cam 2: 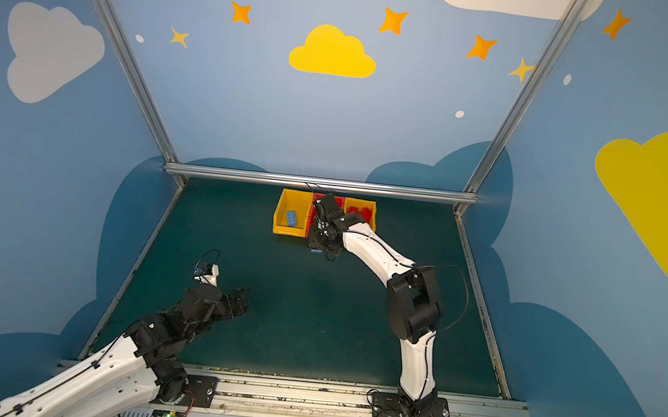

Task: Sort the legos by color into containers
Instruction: 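Carry the light blue brick with the right gripper over the yellow bin, then open the right gripper to drop the light blue brick into the yellow bin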

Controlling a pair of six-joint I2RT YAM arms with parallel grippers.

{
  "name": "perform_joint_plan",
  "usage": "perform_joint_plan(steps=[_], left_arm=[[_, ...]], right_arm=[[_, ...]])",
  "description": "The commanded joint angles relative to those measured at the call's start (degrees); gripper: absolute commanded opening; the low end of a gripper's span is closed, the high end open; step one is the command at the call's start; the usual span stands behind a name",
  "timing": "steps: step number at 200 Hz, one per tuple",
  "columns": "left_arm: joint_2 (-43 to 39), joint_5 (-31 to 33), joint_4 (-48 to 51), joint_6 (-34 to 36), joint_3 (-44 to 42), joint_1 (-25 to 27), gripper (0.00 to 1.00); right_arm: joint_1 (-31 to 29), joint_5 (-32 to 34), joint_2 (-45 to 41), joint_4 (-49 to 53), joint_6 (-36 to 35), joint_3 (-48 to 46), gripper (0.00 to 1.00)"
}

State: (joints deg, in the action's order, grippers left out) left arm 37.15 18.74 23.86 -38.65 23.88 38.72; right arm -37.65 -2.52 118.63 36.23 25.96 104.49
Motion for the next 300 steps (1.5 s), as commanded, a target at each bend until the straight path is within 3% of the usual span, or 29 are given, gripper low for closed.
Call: perform_joint_plan(steps=[1,20,70,140,253,270,287,300], left_arm=[[0.4,2.0,3.4,-1.4,1.9,-0.4,1.00],[1.1,3.0,4.2,-1.8,2.7,-0.7,1.00],[4.8,3.3,5.4,-1.9,5.4,-1.3,1.00],[6.6,3.4,6.7,-2.3,7.3,-1.6,1.00],[5.2,3.7,9.3,-2.0,8.8,-1.6,1.00],[4.1,3.9,9.9,-2.2,8.8,-1.6,1.00],[3.1,4.2,10.9,-2.3,9.0,-1.6,1.00],[2.1,4.6,11.7,-2.8,9.2,-1.6,1.00]], right_arm=[[1.4,-5.7,6.9,1.1,-4.8,10.5,0.24],[2.4,-11.2,14.3,-0.1,-6.2,21.0,0.25],[4.0,-13.2,26.5,-3.7,-7.2,38.2,0.26],[5.7,-16.7,31.2,-8.3,-4.7,43.7,0.27],[5.5,-16.6,35.9,-9.0,-3.6,49.7,0.36],[5.6,-15.9,35.9,-9.3,-3.5,49.8,0.49],[5.7,-15.9,35.8,-9.7,-3.5,49.8,0.85],[5.7,-15.9,35.2,-9.6,-3.5,49.8,0.88]])
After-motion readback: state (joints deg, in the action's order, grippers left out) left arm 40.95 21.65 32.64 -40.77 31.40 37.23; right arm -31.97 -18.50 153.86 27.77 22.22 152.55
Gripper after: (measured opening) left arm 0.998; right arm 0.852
